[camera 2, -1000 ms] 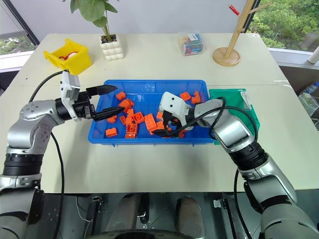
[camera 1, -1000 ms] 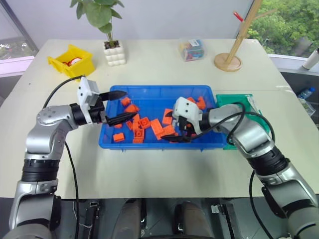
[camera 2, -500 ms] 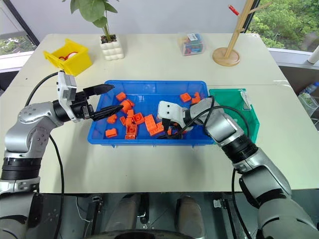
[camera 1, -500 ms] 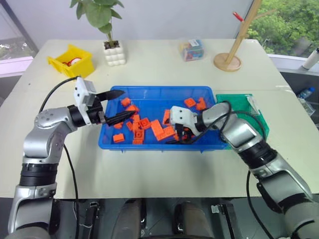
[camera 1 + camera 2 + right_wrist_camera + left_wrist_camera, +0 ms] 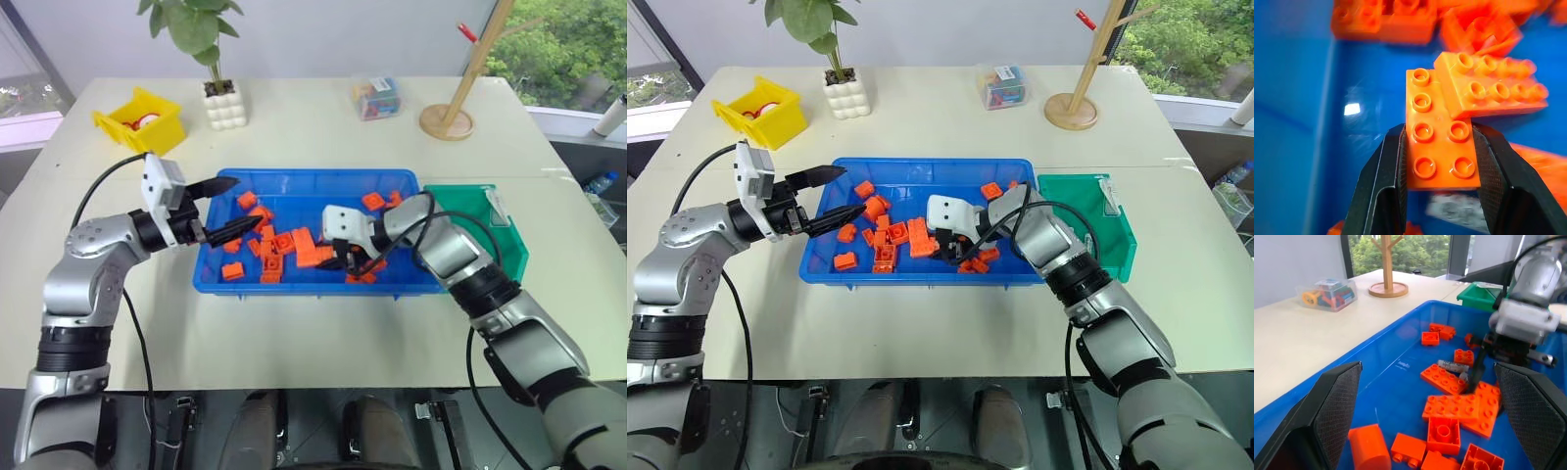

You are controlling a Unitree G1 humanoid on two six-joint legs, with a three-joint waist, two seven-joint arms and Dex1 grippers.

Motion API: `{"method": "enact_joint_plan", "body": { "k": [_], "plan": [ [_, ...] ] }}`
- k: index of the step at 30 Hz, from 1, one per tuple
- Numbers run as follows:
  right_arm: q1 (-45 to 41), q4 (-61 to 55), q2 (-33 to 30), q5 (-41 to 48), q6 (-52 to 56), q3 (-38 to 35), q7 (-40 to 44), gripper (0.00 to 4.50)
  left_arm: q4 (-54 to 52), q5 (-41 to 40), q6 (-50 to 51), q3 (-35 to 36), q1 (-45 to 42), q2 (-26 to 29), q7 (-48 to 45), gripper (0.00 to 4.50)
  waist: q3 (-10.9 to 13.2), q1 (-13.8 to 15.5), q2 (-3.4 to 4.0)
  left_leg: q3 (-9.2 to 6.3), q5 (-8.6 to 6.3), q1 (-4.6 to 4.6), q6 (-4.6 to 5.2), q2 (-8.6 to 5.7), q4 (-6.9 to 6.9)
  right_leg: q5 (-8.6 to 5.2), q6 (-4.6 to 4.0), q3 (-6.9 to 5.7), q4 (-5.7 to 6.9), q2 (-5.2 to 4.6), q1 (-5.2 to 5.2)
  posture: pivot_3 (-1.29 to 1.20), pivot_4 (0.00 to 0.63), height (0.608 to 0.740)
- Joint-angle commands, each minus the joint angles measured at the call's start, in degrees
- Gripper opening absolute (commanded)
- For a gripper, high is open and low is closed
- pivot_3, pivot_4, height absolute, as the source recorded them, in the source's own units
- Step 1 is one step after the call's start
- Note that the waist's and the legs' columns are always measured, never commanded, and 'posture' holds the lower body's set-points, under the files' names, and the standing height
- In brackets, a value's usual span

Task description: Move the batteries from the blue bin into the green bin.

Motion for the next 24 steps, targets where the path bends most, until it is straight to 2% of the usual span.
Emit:
{"method": "enact_joint_plan", "body": {
  "k": [1, 8, 14, 15, 18, 24],
  "plan": [
    [-4.2, -0.6, 4.5, 1.6, -0.5, -4.0, -3.4, 1.26, -1.8, -0.8, -1.3, 1.6, -0.2, 0.4, 0.0, 4.5, 0.0, 0.0, 0.0, -0.01, 0.0, 0.0, 0.0, 0.01, 0.0, 0.0, 0.0, 0.0, 0.01, 0.01, 0.0, 0.0, 0.15, 0.739],
    [-6.0, 14.8, 12.1, -4.4, -13.7, -3.6, -13.9, 1.26, -1.1, -0.4, -1.9, 0.8, -1.1, -0.5, 0.2, 4.5, 0.0, 0.2, -0.01, -0.02, 0.0, 0.0, -0.01, -0.03, 0.05, 0.0, 0.0, 0.0, 0.02, 0.0, 0.04, 0.0, 0.15, 0.739],
    [-7.1, 17.2, 13.6, -4.9, -15.6, -5.2, -15.5, 4.29, -2.0, -0.7, -1.7, 0.9, -0.6, -0.7, 0.4, 4.5, 0.0, -0.2, 0.0, -0.01, 0.0, -0.02, -0.01, -0.01, 0.04, 0.0, 0.0, 0.0, 0.07, 0.0, -0.02, 0.0, 0.15, 0.739],
    [-7.2, 16.4, 13.4, -4.9, -15.2, -5.6, -15.7, 4.48, -2.0, -0.7, -1.6, 1.0, -0.5, -0.6, 0.5, 4.5, 0.0, -0.3, 0.0, -0.01, 0.0, -0.02, -0.01, 0.0, 0.04, 0.0, 0.0, 0.0, 0.07, 0.01, -0.02, 0.0, 0.15, 0.739],
    [-6.8, 9.1, 11.0, -3.3, -8.1, -9.1, -16.3, 4.48, -2.3, -0.6, -1.6, 1.1, -0.4, -0.7, 0.9, 4.5, 0.0, -0.1, 0.02, -0.01, 0.0, -0.02, -0.01, 0.0, 0.03, 0.0, 0.0, 0.0, 0.08, 0.01, -0.04, 0.0, 0.15, 0.739],
    [0.1, -17.2, 4.8, 3.6, 21.8, -17.0, -16.4, 4.48, -2.2, -0.1, -2.4, 1.3, -0.1, -0.9, 2.1, 4.5, 0.0, 0.3, 0.0, -0.08, -0.01, -0.06, 0.0, -0.02, 0.07, 0.0, 0.0, -0.02, 0.08, -0.02, 0.04, 0.0, 0.15, 0.739]
  ]
}}
